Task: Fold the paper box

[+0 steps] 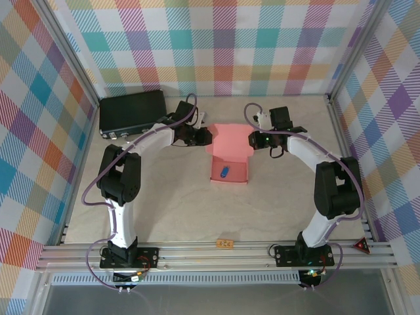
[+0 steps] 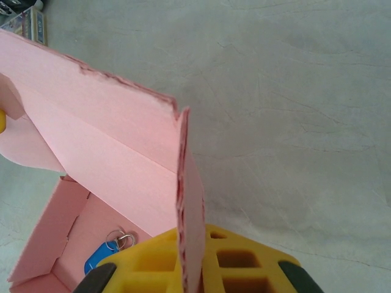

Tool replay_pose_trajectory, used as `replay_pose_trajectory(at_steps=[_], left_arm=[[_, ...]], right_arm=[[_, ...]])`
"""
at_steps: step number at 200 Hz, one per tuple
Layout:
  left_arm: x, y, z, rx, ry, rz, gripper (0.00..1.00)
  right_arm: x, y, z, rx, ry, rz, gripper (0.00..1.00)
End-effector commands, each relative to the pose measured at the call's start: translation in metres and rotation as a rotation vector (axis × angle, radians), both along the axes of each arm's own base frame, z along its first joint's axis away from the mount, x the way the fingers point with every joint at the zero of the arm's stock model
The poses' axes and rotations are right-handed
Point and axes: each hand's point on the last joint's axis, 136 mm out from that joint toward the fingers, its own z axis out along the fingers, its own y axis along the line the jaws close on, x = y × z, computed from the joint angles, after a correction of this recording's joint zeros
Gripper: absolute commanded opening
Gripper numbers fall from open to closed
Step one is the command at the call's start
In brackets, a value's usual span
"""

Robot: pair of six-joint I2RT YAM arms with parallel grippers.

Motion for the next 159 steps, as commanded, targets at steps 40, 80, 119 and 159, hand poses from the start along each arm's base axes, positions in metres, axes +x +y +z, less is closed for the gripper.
replay_pose_trajectory(at_steps=[40,80,119,159], left_arm=[[0.002,0.003,0.019,0.038,-0.153,0.081,0.13],[0.001,0.005,0.033,0.025,-0.283,0.163,0.13],[-0.001,0.011,0.045,0.013,-0.386,0.224,0.13],[-0.005,0.014,0.048,0.004,-0.427,0.229,0.13]], right_arm=[[0.006,0.005,0.012,-0.056,-0.106,-0.108,0.10],[0.006,0.011,0.020,-0.089,-0.197,-0.166,0.11],[0.005,0.017,0.024,-0.099,-0.244,-0.182,0.15],[0.001,0.015,0.016,-0.134,-0.210,-0.169,0.23]])
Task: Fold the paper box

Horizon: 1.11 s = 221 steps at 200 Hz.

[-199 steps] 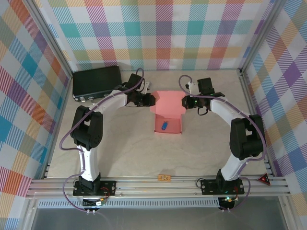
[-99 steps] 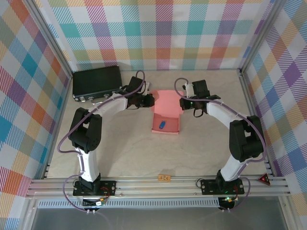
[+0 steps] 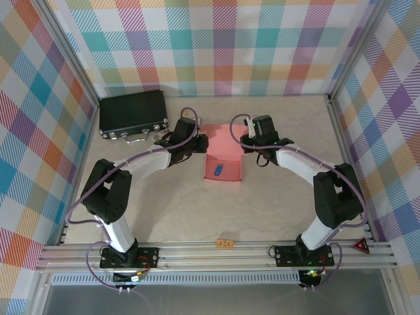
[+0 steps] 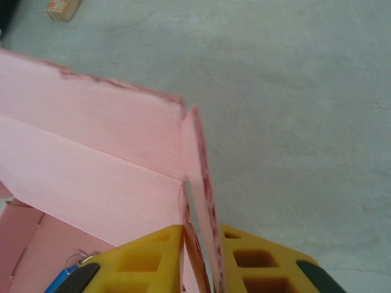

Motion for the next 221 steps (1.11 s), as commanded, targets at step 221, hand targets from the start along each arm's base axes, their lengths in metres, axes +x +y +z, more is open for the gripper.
replay_pose_trajectory(at_steps=[221], left_arm=[[-0.004,-0.008,0.019,-0.100,-0.127,0.011,0.14]], right_arm=[[-0.008,0.020,0.014,0.048,-0.106,0.046,0.00]])
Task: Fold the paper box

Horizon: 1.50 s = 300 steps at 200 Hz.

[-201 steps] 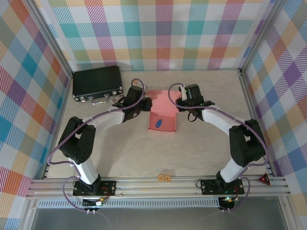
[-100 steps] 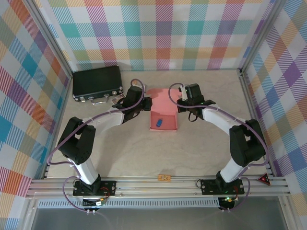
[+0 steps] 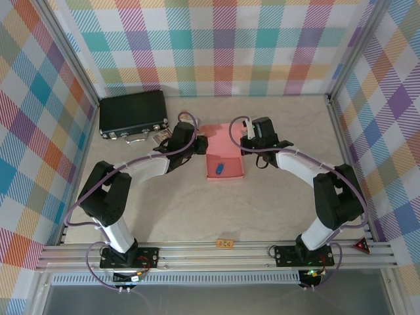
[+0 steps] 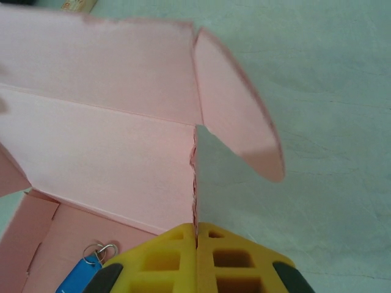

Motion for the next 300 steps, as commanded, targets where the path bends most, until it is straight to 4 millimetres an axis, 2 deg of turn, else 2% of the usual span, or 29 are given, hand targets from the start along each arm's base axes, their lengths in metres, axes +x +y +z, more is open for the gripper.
replay_pose_trajectory(at_steps=[1,79,137,176,244,300], left_arm=[[-0.003,-0.008,0.017,-0.046,-0.046,-0.006,0.14],[-0.011,-0.012,0.019,-0.049,-0.089,-0.005,0.06],[-0.010,-0.009,0.030,-0.051,-0.181,0.030,0.00],[-0.008,-0.011,0.032,-0.044,-0.231,0.036,0.00],[0.003,-0.016,0.039,-0.045,-0.341,0.030,0.00],[0.002,-0.018,0.023,-0.041,-0.323,0.021,0.00]], right_arm=[[-0.002,0.008,0.015,0.035,-0.077,0.002,0.00],[-0.011,0.012,0.022,0.059,-0.183,-0.022,0.00],[-0.016,0.019,0.031,0.104,-0.268,0.003,0.00],[-0.016,0.025,0.034,0.123,-0.338,0.004,0.00],[-0.001,0.029,0.042,0.127,-0.446,-0.010,0.00],[0.008,0.039,0.031,0.140,-0.427,0.006,0.00]])
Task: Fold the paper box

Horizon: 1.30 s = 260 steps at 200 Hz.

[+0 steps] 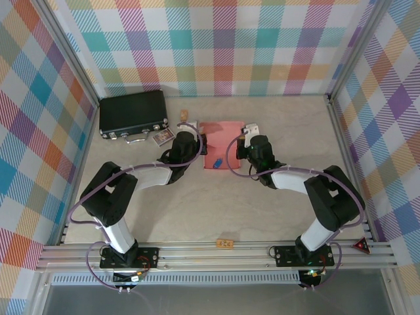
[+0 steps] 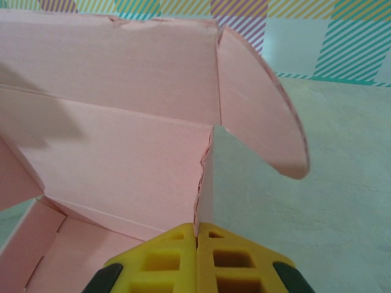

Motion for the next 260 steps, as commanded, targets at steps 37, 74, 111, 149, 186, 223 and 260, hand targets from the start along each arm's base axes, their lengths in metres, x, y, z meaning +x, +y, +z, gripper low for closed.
replay_pose_trajectory(at_steps=[37,74,111,149,186,223,260], left_arm=[[-0.012,-0.019,-0.002,-0.020,-0.031,-0.084,0.00],[-0.016,-0.018,-0.008,-0.020,-0.021,-0.089,0.01],[-0.018,-0.018,-0.012,-0.030,-0.011,-0.094,0.02],[-0.022,-0.020,-0.016,-0.048,0.007,-0.108,0.02],[-0.026,-0.020,-0.015,-0.060,0.013,-0.117,0.05],[-0.028,-0.023,-0.013,-0.073,0.019,-0.134,0.13],[-0.030,-0.023,-0.017,-0.068,0.041,-0.136,0.15]], right_arm=[[0.004,0.029,0.012,0.070,-0.037,0.086,0.00],[0.000,0.030,0.008,0.068,-0.025,0.089,0.00],[-0.004,0.032,0.001,0.047,-0.017,0.088,0.00],[-0.009,0.032,-0.008,0.036,-0.006,0.080,0.00],[-0.013,0.033,-0.012,0.024,-0.003,0.084,0.00],[-0.016,0.033,-0.015,0.019,0.002,0.084,0.00],[-0.018,0.033,-0.016,0.008,-0.002,0.088,0.01]])
